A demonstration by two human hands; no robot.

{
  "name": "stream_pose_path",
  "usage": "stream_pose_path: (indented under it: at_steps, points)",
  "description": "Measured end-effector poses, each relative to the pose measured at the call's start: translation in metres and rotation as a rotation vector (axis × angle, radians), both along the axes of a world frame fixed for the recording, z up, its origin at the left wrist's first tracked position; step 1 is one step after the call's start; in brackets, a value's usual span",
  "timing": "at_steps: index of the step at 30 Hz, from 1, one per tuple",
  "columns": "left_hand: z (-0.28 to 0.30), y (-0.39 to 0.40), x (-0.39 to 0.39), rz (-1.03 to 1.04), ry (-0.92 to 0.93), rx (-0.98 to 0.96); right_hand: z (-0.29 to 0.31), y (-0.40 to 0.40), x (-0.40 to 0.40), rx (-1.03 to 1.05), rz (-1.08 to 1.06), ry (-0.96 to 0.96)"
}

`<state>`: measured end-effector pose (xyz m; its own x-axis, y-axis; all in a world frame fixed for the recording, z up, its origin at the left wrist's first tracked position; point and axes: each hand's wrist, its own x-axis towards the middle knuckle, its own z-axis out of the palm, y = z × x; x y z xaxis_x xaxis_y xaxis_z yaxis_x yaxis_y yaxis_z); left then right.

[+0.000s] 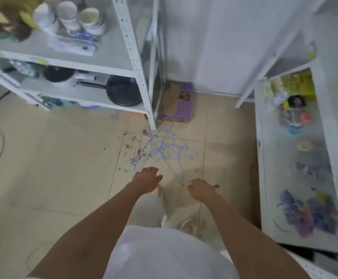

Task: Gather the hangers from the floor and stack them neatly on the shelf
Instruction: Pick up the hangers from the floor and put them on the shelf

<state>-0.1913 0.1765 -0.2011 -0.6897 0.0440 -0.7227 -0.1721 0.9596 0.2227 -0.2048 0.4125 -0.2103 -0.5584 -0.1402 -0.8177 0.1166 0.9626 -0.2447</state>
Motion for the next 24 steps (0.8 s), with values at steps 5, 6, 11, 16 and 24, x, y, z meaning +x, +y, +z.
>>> stream_pose_path:
  at_steps: [5, 6, 11, 16, 24]
  points:
    - [-0.05, -0.014, -0.048, 0.149, -0.06, 0.058, -0.036, 0.004, -0.06, 0.023, -0.018, -0.009]
    - [-0.065, -0.016, -0.059, 0.188, -0.083, 0.083, -0.046, 0.005, -0.073, 0.024, 0.003, -0.014]
    - [-0.158, -0.038, -0.1, 0.393, -0.172, 0.152, -0.128, -0.009, -0.13, 0.035, -0.008, -0.073]
    - [-0.26, -0.051, -0.127, 0.507, -0.204, 0.146, -0.238, -0.05, -0.179, -0.015, 0.037, -0.125]
    - [-0.454, -0.055, -0.16, 0.654, -0.174, 0.12, -0.452, -0.084, -0.234, -0.066, 0.261, -0.143]
